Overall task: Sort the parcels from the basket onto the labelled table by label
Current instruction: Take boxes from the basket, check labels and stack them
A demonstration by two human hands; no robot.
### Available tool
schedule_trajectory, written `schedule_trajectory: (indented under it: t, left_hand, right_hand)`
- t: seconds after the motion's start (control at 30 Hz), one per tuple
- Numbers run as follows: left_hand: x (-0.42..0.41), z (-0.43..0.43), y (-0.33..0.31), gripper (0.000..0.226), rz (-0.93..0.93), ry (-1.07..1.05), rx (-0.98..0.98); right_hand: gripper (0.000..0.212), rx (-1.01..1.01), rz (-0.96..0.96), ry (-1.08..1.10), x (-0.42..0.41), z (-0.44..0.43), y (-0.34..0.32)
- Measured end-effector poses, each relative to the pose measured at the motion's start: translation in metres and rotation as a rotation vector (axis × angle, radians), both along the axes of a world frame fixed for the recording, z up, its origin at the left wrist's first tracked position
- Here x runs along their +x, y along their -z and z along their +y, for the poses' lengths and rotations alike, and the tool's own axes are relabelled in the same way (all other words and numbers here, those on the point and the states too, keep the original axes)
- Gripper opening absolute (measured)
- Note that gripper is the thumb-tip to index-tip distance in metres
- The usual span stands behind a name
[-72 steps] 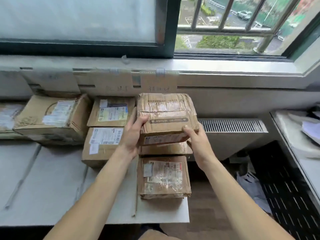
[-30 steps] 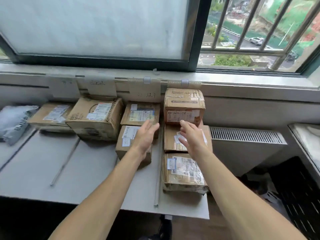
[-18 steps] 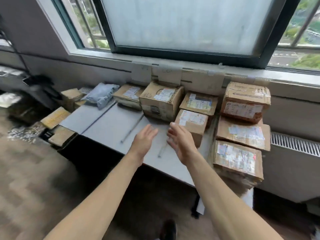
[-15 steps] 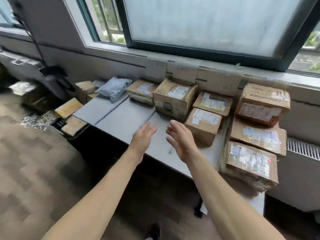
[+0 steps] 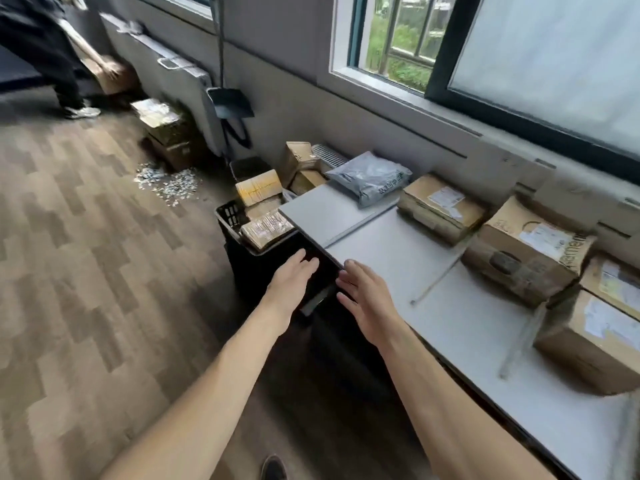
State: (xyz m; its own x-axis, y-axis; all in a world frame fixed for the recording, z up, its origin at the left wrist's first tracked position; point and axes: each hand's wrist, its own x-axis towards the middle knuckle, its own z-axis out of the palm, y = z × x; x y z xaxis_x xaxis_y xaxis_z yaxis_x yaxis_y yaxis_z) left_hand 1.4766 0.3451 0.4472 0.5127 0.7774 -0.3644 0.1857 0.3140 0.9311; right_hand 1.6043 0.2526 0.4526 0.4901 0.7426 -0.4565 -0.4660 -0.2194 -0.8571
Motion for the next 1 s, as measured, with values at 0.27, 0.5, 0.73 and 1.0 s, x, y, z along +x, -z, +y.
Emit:
schedule_trajectory:
  t: [0.27, 0.5, 0.73, 1.0]
  left_hand:
    - [-0.043, 0.127, 0.015, 0.063, -0.071, -0.016, -0.070]
    - [-0.031, 0.197, 0.035, 0.069, 0.066, 0.090, -0.030]
    - [-0.023, 0.260, 0.071, 0.062, 0.306, -0.024, -0.142]
    - [-0.011, 0.320, 0.117, 0.058, 0.416, -0.132, -0.334]
  right_hand:
    - [0.029, -0.051, -0.015, -0.056, -0.041, 0.122, 0.013]
    - [0.021, -0.075, 0.110, -0.031, -0.036, 0.212, 0.058]
    - [0.034, -0.168, 0.334, -0.057, -0.043, 0.288, 0.116]
    - [0.024, -0.292, 0.365, -0.139, -0.023, 0.348, 0.149]
